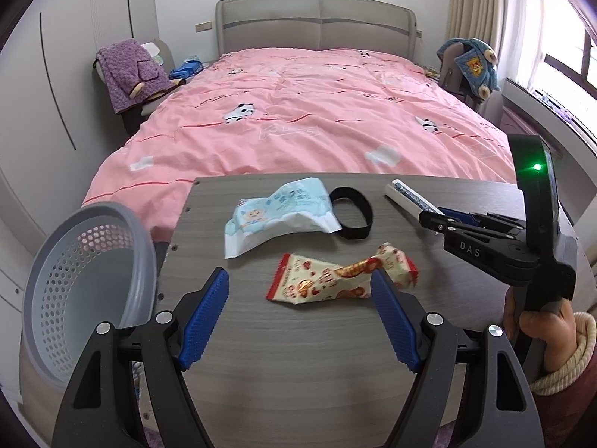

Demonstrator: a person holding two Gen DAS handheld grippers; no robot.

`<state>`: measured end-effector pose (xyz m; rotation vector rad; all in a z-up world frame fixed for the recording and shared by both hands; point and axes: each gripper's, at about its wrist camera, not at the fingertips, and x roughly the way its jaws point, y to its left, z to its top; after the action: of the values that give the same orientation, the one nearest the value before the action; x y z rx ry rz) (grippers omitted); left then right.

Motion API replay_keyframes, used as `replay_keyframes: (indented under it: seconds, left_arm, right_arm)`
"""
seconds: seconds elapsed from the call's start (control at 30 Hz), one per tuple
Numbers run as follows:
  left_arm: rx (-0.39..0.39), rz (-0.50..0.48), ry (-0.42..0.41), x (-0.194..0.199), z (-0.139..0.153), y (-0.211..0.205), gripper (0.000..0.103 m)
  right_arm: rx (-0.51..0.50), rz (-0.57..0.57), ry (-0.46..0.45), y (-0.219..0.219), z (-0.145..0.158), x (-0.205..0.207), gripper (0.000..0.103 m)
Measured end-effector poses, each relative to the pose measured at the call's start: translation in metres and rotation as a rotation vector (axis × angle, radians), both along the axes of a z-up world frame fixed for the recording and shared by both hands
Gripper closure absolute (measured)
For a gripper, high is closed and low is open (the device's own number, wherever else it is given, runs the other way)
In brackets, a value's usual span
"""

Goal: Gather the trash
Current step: 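Grasp the card box with the right gripper while the left approaches the snack wrapper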

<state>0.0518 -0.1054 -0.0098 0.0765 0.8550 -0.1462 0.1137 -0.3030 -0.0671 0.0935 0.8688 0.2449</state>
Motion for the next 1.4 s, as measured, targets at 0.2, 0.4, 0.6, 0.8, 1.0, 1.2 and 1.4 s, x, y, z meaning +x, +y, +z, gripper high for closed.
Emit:
replay_keyframes:
  seconds: [0.2, 0.4, 0.6, 0.8, 1.0, 1.2, 1.4]
  left_arm:
    - [-0.008, -0.043, 0.007, 0.014, -0.004, -0.02, 0.028]
    - [-0.022, -0.037, 0.035, 0.036, -0.012, -0.031, 0.028]
    - [0.003, -0.024, 0.062, 0.057, -0.022, -0.038, 0.028]
    - [0.024, -0.068, 0.103, 0.049, -0.035, -0.043, 0.028]
    - [0.036, -0.089, 0.131, 0.03, -0.039, -0.033, 0.028]
    - [0.057, -0.064, 0.139, 0.017, -0.04, -0.011, 0.028]
    - [0.023, -0.037, 0.143, 0.01, -0.035, 0.011, 0.028]
  right_arm:
    - [0.058, -0.063, -0.008, -0.019, 0.0, -0.01, 0.078]
    - [0.1, -0.111, -0.015, -0.037, 0.0, -0.018, 0.078]
    - [0.119, -0.114, -0.027, -0.039, 0.0, -0.021, 0.078]
    - [0.138, -0.118, -0.025, -0.043, -0.001, -0.023, 0.078]
    - [0.14, -0.121, -0.026, -0.044, -0.001, -0.023, 0.078]
    - [0.138, -0.132, -0.023, -0.042, -0.002, -0.024, 0.078]
    - [0.137, -0.131, -0.024, -0.039, -0.001, -0.026, 0.078]
